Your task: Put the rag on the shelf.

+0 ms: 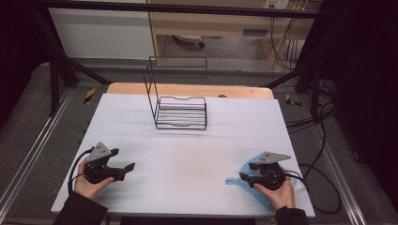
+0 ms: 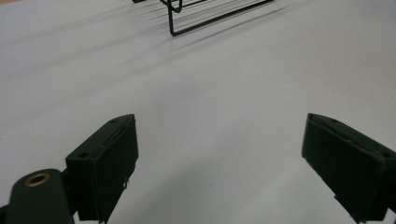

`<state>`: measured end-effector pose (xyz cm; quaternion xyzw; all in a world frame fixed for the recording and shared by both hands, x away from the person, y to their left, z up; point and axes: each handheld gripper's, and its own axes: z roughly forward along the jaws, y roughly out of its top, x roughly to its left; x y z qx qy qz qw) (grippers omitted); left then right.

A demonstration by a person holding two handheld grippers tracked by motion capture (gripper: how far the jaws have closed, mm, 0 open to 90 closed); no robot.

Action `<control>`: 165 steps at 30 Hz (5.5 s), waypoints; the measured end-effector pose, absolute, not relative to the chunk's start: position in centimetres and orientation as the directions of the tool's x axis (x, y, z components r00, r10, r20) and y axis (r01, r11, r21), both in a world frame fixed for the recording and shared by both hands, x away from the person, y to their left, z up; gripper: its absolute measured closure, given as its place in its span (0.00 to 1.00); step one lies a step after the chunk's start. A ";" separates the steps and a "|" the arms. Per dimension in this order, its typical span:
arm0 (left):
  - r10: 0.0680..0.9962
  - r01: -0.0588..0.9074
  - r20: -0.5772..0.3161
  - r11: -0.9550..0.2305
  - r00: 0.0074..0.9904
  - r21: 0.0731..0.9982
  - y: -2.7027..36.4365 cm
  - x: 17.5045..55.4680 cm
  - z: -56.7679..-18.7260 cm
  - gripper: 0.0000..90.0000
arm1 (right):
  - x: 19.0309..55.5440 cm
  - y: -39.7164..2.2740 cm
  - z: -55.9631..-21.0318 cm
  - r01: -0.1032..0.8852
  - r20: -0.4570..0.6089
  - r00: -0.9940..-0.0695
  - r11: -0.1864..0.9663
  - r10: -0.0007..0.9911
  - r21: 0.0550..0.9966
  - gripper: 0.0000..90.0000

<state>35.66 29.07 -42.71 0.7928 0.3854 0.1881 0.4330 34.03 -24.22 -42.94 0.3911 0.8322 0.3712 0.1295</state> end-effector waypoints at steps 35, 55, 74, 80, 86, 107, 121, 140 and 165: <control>0.775 0.468 -0.034 -0.344 0.630 0.814 28.9 35.7 -43.0 0.14 | 33.3 -22.8 -44.3 0.543 -0.071 -0.676 0.561 0.733 0.625 0.63; 0.777 0.471 -0.035 -0.345 0.628 0.812 28.9 35.8 -43.0 0.15 | 33.8 -23.0 -43.6 0.605 -0.028 -0.638 0.523 0.770 0.600 0.87; 0.781 0.474 -0.037 -0.340 0.624 0.813 29.0 35.9 -43.0 0.16 | 33.8 -23.2 -42.6 0.596 0.052 -0.630 0.440 0.775 0.672 0.91; 0.781 0.474 -0.038 -0.339 0.623 0.812 29.0 35.9 -43.0 0.16 | 33.9 -22.5 -42.3 0.586 0.082 -0.648 0.427 0.757 0.689 0.91; 0.781 0.475 -0.037 -0.340 0.623 0.812 29.0 35.9 -43.0 0.16 | 33.9 -21.4 -41.9 0.571 0.091 -0.666 0.428 0.740 0.701 0.91; 0.781 0.475 -0.035 -0.342 0.624 0.811 29.0 35.8 -42.9 0.16 | 33.3 -18.3 -43.7 0.521 0.042 -0.725 0.509 0.687 0.685 0.56; 0.780 0.475 -0.033 -0.346 0.625 0.809 28.9 35.8 -42.9 0.16 | 32.1 -16.7 -44.8 0.481 -0.100 -0.703 0.574 0.704 0.663 0.59; 0.781 0.475 -0.034 -0.343 0.623 0.810 29.1 35.8 -42.9 0.16 | 33.1 -17.6 -43.1 0.511 -0.023 -0.682 0.499 0.731 0.700 0.90; 0.784 0.478 -0.032 -0.344 0.620 0.809 29.1 35.9 -43.0 0.16 | 33.6 -11.9 -42.9 0.406 0.056 -0.821 0.512 0.568 0.757 0.90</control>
